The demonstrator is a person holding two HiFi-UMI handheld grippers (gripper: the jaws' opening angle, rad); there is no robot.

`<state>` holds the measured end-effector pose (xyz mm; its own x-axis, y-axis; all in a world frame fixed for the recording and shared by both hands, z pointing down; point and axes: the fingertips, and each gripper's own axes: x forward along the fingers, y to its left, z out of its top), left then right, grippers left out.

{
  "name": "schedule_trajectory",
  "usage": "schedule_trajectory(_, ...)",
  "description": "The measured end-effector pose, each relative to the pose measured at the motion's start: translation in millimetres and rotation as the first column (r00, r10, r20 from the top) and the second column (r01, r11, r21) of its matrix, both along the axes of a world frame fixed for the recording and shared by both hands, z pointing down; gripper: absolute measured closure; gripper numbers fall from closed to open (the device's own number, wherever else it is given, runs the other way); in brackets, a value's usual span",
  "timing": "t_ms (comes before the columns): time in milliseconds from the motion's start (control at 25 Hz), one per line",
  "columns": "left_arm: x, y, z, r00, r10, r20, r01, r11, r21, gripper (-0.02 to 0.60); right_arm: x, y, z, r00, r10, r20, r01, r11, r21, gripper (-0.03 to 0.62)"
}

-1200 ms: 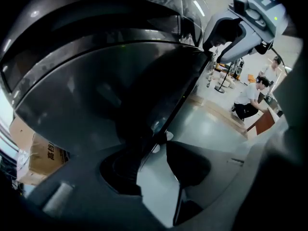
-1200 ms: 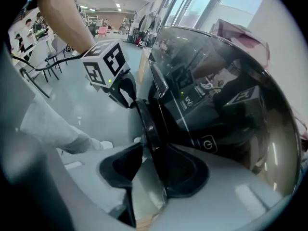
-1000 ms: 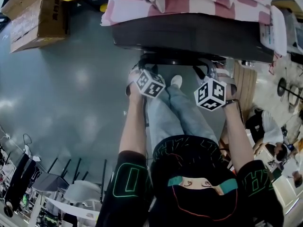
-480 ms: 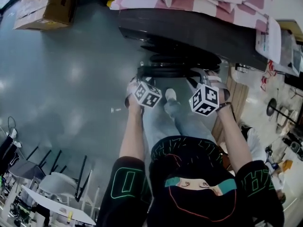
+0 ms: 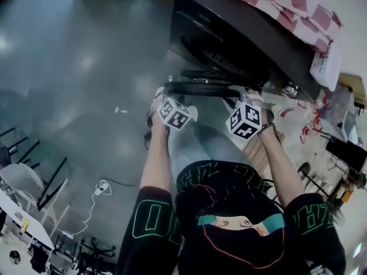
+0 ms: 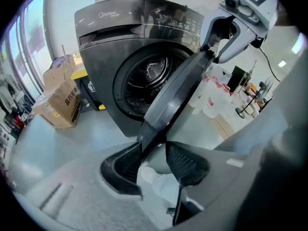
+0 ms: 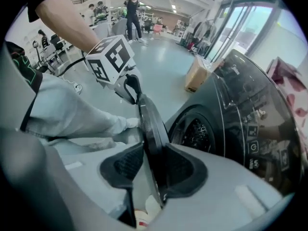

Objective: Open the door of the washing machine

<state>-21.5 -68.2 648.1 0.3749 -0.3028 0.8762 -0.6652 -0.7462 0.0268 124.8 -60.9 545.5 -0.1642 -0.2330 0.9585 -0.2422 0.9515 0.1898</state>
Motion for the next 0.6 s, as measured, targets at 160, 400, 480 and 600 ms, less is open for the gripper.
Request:
schedule_trajectory(160, -2.3, 33.0, -1.0, 0.998, -0.054, -0.021, 0.054, 0.998, -0.018, 0.422, -1.8, 20.9, 0.0, 0.998, -0.065, -0.017, 0.065, 0.998, -0.012, 0.448)
schedule_trajectory(400, 0.6, 64.9, -0.8, 0.992, -0.127, -0.022, 0.126, 0.992, -0.023, 0.423, 0.7, 41.4, 1.2, 0.991, -0.133, -0.028, 0.133, 0.991, -0.022, 0.447)
schedule_trajectory(480, 0.7, 71.1, -1.3, 0.988, -0.152, -0.018, 0.152, 0.988, -0.011, 0.423, 1.0, 45.1, 0.7, 0.988, -0.151, -0.028, 0.151, 0.988, -0.018, 0.447)
schedule_trajectory(600, 2.7, 79.7, -1.2, 0.981, -0.195, -0.011, 0.195, 0.981, 0.008, 0.423, 1.9, 49.5, -0.3, 0.986, -0.167, -0.021, 0.167, 0.986, 0.004, 0.445)
